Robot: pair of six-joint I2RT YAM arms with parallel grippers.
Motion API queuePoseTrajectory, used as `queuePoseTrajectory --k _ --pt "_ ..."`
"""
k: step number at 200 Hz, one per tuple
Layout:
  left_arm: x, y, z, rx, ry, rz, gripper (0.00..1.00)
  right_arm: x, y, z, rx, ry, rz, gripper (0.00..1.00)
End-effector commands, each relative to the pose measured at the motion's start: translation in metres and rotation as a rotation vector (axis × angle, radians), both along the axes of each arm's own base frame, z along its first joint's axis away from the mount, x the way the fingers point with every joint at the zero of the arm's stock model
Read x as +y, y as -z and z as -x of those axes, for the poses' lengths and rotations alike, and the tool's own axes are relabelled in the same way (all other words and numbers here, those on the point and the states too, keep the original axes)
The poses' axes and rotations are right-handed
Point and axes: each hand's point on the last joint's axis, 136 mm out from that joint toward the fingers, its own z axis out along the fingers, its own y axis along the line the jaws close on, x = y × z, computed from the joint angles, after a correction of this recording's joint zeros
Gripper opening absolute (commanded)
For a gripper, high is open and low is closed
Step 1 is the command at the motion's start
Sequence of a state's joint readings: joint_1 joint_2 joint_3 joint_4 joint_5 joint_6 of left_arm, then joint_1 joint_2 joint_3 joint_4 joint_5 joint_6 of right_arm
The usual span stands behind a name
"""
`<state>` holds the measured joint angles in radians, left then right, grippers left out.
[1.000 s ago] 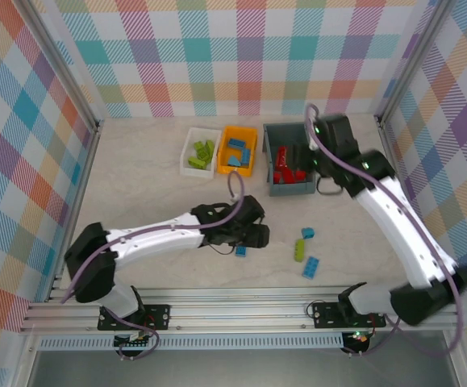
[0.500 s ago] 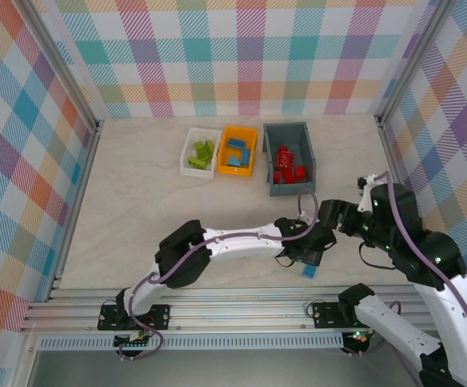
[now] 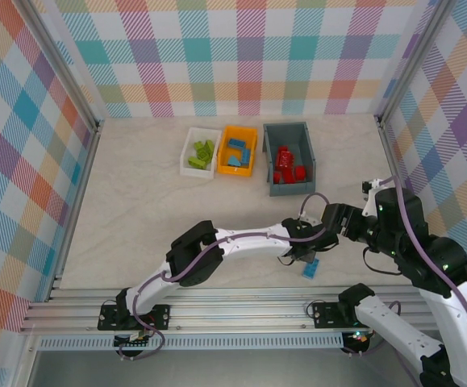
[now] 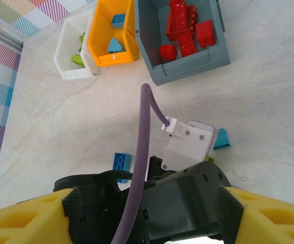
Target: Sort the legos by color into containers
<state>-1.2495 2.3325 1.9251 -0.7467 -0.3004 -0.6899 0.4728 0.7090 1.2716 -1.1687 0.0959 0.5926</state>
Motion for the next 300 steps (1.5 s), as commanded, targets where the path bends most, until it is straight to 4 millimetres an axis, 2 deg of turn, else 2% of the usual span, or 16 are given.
queuePoseTrajectory --k 1,14,18,26,45,61,77,101,122,137,170,200,222,261,278,300 --pt "0.013 -0.022 -0.016 -0.062 -0.027 -0.003 0.18 0.007 -0.004 -0.002 0.0 -0.028 -0.013 0.72" --pt "0.026 -0.043 -0.023 -0.085 -0.056 0.014 0.16 0.013 -0.01 -0.004 -0.015 -0.066 -0.015 0.72" --pt "0.034 -0.043 -0.026 -0.083 -0.068 0.008 0.16 0.016 -0.012 -0.005 -0.02 -0.083 -0.017 0.73" --pt "0.047 -0.056 -0.033 -0.089 -0.099 0.035 0.15 0.025 -0.02 -0.007 -0.041 -0.129 -0.033 0.73" --pt "0.09 -0.088 -0.056 -0.098 -0.174 0.093 0.14 0.05 -0.038 -0.013 -0.077 -0.249 -0.09 0.74" --pt "0.132 -0.11 -0.08 -0.102 -0.233 0.126 0.14 0.071 -0.043 -0.021 -0.073 -0.331 -0.128 0.74" --pt "0.175 -0.123 -0.108 -0.11 -0.289 0.146 0.14 0.088 -0.034 -0.035 -0.04 -0.376 -0.144 0.74" --pt "0.237 -0.135 -0.162 -0.119 -0.382 0.19 0.14 0.118 -0.012 -0.054 -0.007 -0.435 -0.138 0.74" --pt "0.274 -0.145 -0.213 -0.166 -0.417 0.202 0.15 0.151 0.006 -0.062 0.01 -0.489 -0.095 0.73" --pt "0.293 -0.144 -0.251 -0.193 -0.438 0.197 0.15 0.171 0.015 -0.067 0.004 -0.511 -0.085 0.73" --pt "0.32 -0.126 -0.321 -0.211 -0.491 0.176 0.16 0.205 0.03 -0.072 -0.038 -0.564 -0.084 0.73" --pt "0.333 -0.102 -0.355 -0.186 -0.521 0.148 0.16 0.24 0.031 -0.077 -0.152 -0.614 -0.112 0.75" --pt "0.338 -0.085 -0.365 -0.168 -0.521 0.113 0.17 0.253 0.027 -0.089 -0.252 -0.585 -0.154 0.77" --pt "0.339 -0.067 -0.371 -0.144 -0.511 0.091 0.2 0.257 0.023 -0.107 -0.4 -0.515 -0.175 0.8" --pt "0.339 -0.068 -0.37 -0.141 -0.512 0.09 0.28 0.255 0.029 -0.111 -0.39 -0.502 -0.153 0.8" --pt "0.339 -0.082 -0.366 -0.145 -0.512 0.102 0.48 0.242 0.042 -0.114 -0.331 -0.44 -0.093 0.81"
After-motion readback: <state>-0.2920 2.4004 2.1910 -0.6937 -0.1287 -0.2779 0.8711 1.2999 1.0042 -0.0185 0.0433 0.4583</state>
